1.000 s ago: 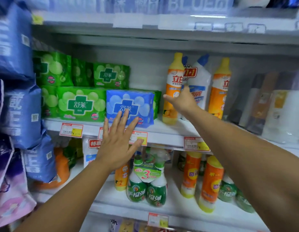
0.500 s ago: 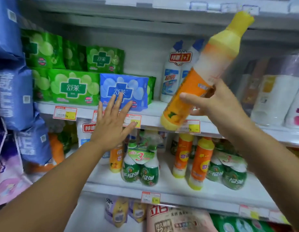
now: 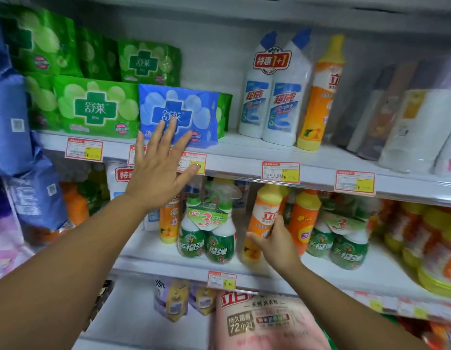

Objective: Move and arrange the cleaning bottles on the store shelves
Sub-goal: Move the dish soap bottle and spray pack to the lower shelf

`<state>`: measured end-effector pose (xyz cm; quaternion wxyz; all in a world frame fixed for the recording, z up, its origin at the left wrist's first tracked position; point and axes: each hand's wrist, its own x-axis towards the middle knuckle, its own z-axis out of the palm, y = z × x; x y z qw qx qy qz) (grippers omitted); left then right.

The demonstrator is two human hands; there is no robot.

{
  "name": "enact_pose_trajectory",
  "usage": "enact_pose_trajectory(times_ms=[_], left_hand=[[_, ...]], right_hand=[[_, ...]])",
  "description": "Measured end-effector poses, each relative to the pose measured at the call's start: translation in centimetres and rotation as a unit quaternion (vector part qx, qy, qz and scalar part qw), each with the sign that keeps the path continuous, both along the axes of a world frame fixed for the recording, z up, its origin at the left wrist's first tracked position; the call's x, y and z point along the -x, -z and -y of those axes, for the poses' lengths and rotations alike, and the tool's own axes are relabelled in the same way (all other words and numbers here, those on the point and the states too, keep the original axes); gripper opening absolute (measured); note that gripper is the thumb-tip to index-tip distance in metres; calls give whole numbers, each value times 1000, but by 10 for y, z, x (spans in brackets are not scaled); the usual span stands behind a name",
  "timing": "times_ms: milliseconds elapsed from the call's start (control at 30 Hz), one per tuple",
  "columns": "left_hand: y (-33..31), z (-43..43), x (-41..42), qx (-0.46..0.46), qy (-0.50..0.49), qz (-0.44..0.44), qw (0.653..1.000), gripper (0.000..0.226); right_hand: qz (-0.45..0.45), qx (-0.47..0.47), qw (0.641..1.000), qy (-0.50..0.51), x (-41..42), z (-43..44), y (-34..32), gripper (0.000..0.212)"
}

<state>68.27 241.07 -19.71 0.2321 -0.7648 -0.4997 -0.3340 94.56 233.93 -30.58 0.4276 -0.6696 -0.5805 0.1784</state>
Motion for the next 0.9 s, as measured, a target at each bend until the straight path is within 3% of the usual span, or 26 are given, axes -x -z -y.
enact_pose_trajectory(times_ms=[300, 567, 733, 833, 900], left_hand=[[2, -1, 0, -5, 0, 9, 1000, 67], [-1, 4, -1, 9, -5, 6, 1000, 67], [-4, 15, -12, -1, 2, 9, 1000, 63], [-9, 22, -35, -32, 28, -21, 999, 60], [-15, 23, -50, -34, 39, -48, 998, 59]], right_hand=[[-20, 50, 998, 33, 9, -42, 12, 58], [-70, 64, 994, 48, 13, -22, 11, 66], [-50, -55, 997, -27, 10, 34, -20, 59], [-58, -183, 978, -78, 4, 73, -70, 43], [-43, -277, 958, -55, -8, 86, -113, 37]])
